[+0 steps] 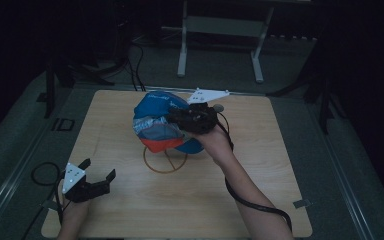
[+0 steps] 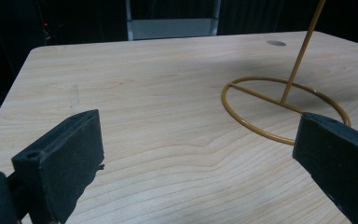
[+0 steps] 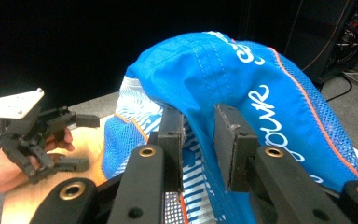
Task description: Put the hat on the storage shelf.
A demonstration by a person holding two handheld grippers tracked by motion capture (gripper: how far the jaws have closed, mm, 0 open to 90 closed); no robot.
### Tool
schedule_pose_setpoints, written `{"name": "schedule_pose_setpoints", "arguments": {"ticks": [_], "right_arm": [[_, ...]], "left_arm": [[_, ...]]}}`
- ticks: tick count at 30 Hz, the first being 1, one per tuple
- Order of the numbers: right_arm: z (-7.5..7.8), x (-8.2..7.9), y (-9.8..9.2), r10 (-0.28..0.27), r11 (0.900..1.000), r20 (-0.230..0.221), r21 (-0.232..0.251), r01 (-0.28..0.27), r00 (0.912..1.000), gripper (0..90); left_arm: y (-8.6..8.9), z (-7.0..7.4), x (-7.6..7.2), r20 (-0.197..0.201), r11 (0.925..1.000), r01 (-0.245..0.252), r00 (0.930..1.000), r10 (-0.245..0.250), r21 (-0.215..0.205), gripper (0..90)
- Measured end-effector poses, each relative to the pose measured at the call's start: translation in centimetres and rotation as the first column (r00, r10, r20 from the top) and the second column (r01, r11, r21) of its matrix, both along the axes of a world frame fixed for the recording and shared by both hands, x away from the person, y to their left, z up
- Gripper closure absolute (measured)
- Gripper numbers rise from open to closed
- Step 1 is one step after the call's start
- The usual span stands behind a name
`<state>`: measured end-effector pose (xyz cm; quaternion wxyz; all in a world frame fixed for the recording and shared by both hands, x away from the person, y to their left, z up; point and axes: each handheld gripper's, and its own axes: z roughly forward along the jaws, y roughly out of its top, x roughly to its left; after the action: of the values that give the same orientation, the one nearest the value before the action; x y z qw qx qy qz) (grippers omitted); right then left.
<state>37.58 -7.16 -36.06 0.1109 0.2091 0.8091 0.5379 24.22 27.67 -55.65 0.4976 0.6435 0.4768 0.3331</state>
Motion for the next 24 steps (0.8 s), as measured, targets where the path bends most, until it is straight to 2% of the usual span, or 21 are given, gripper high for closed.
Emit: {"name": "schedule_pose_setpoints", "arguments": {"ticks": [4,9,24], "right_arm": [[-0.4,0.0,-0.3,-0.004,1.0,-0.005,-0.008,0.004,1.0,72.0],[-1.3,0.3,-0.9,-0.005,1.0,-0.037,-0.001,0.005,0.9993,71.7],[-1.9,-0.8,-2.8,0.0,1.0,-0.029,0.015,0.0,0.9996,59.5]], "left_arm": [[0.0,0.0,0.0,-0.003,1.0,0.001,1.0,-0.001,0.0,2.4],[0.0,-0.1,0.0,-0.003,1.0,0.002,1.0,-0.002,-0.001,2.4],[0.0,-0.1,0.0,0.006,1.0,-0.002,1.0,0.002,0.001,2.4]]}}
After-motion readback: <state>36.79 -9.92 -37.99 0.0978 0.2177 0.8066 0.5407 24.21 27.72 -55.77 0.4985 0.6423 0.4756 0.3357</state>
